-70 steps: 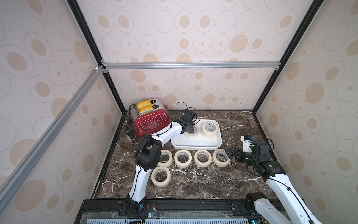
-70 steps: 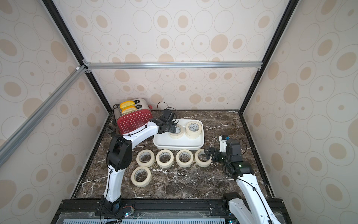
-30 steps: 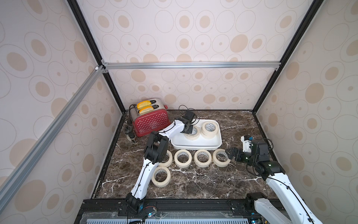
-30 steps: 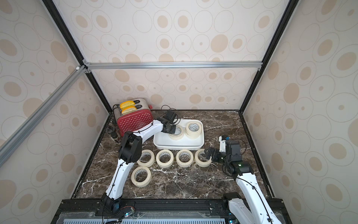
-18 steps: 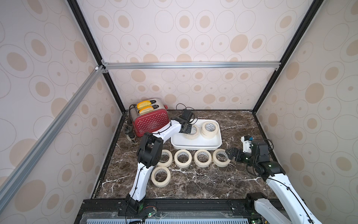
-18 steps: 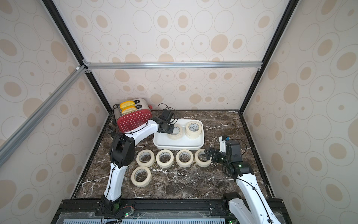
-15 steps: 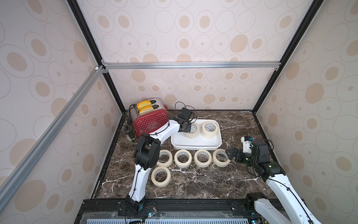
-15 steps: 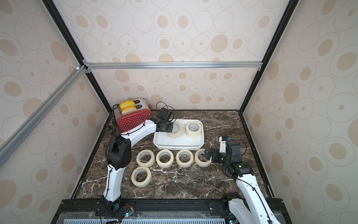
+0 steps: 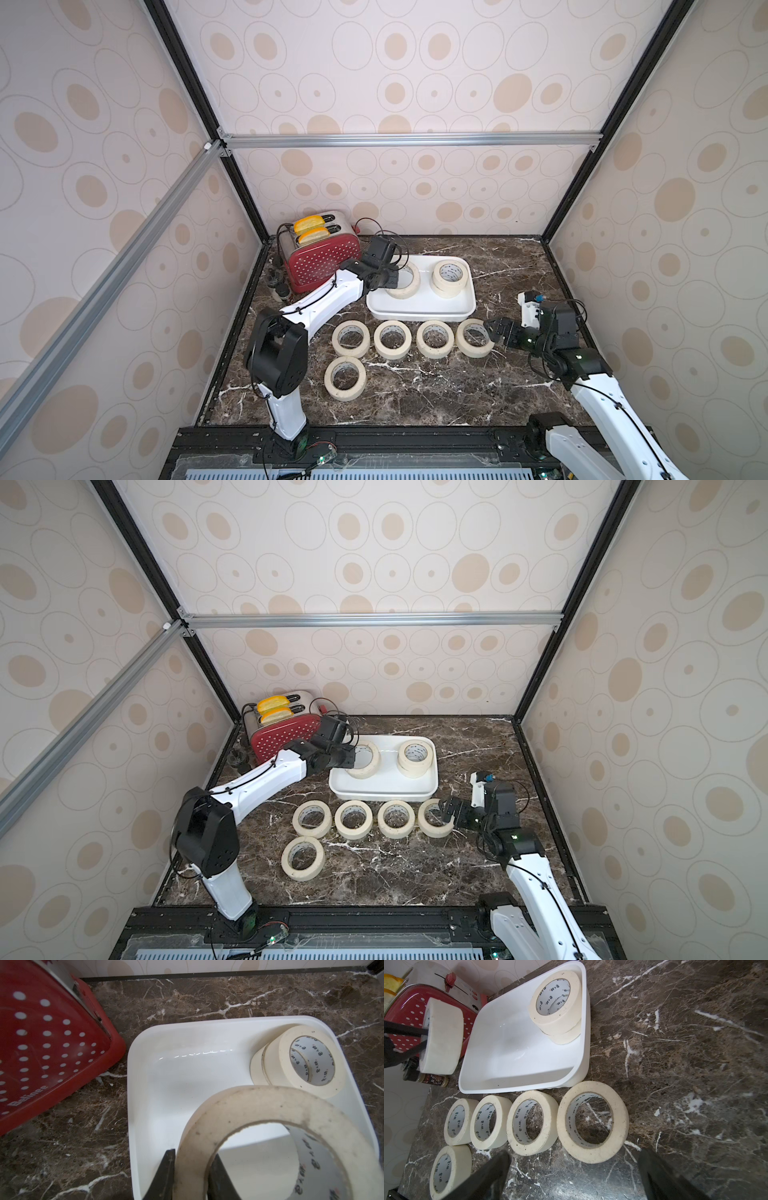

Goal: Take out the art tape in the storage box
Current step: Place the art tape at the center of the board.

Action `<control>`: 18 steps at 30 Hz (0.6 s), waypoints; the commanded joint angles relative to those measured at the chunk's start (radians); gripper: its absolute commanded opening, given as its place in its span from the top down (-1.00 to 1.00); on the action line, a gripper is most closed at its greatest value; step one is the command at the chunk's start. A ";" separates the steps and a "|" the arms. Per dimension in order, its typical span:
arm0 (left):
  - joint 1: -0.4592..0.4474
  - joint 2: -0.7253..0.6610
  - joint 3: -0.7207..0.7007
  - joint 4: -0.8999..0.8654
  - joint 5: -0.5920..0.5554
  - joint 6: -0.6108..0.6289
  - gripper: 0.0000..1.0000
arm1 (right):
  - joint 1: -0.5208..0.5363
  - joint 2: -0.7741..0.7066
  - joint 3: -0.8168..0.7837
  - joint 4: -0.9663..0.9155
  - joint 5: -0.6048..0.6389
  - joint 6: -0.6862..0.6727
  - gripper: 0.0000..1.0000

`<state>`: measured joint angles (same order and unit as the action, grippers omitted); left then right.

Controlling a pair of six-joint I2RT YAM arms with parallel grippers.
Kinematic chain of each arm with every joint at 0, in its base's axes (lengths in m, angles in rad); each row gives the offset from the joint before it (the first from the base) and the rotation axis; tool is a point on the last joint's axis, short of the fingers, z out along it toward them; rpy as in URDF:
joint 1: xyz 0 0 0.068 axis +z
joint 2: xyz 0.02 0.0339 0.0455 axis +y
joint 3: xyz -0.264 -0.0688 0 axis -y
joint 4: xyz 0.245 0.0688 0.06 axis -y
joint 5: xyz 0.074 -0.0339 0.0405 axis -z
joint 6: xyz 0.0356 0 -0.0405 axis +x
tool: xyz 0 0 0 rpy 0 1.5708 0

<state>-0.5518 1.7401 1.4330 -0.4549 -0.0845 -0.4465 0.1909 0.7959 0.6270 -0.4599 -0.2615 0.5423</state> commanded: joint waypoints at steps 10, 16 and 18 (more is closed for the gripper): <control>-0.087 -0.332 -0.279 -0.028 -0.025 -0.013 0.72 | -0.003 0.035 -0.004 0.033 -0.020 -0.012 -1.00; -0.127 -0.466 -0.400 -0.079 0.020 -0.041 0.75 | -0.004 0.039 -0.001 0.036 -0.017 -0.020 -1.00; -0.134 -0.501 -0.433 -0.101 0.041 -0.047 0.76 | -0.004 0.041 0.003 0.034 -0.012 -0.022 -1.00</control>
<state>-0.6727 1.2884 1.0176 -0.5240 -0.0753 -0.4644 0.1909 0.8318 0.6270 -0.4294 -0.2756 0.5373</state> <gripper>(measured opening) 0.248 0.995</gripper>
